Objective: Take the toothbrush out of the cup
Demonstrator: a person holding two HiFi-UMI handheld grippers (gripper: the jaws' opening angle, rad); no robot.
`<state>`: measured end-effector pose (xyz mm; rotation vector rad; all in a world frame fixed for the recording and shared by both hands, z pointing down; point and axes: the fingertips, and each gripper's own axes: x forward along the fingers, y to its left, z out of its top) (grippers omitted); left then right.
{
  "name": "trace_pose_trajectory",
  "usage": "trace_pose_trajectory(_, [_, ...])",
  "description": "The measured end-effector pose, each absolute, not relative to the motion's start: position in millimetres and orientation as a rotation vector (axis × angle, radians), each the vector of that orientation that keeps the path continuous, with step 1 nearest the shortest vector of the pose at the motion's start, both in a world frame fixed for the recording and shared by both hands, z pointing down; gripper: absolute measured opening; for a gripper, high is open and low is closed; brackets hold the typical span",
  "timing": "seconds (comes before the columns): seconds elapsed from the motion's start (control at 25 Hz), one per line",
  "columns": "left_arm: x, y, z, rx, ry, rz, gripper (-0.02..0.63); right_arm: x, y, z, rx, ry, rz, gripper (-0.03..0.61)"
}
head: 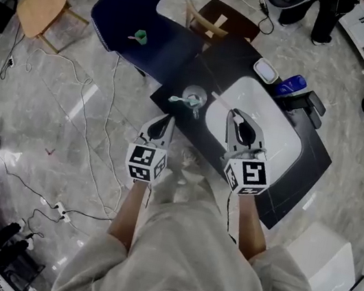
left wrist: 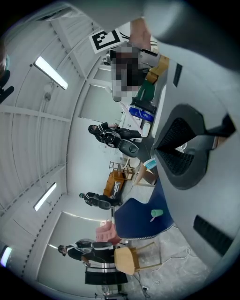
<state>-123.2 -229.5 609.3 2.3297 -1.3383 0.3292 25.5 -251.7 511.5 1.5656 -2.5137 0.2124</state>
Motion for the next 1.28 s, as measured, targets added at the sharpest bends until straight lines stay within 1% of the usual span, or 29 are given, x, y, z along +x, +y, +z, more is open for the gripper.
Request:
trace_pose_trajectory(0.32, [-105, -235, 612, 2.364, -1.283, 0.343, 0.025, 44, -250, 516, 1.616, -2.474, 0.233, 0.034])
trace_pose_trajectory(0.64, [-100, -233, 618, 2.381, -1.245, 0.326, 0.026, 42, -250, 520, 1.606, -2.476, 0.239, 0.034])
trace_pose_trajectory(0.68, [-100, -232, 619, 2.379, -1.240, 0.324, 0.036, 42, -250, 520, 1.605, -2.476, 0.240, 0.034])
trace_pose_trajectory(0.76, [-100, -232, 623, 2.377, -1.230, 0.323, 0.132, 42, -251, 520, 1.603, -2.476, 0.241, 0.034])
trace_pose_trajectory(0.8, [-100, -232, 625, 2.379, -1.226, 0.327, 0.137, 42, -251, 520, 1.602, -2.476, 0.240, 0.034])
trace_pose_trajectory(0.88, [-101, -233, 629, 2.379, -1.231, 0.341, 0.177, 41, -252, 519, 1.601, -2.475, 0.237, 0.034])
trace_pose_trajectory(1.28, [-100, -250, 658, 2.331, -1.236, 0.369, 0.181, 44, -256, 522, 1.596, -2.454, 0.232, 0.034])
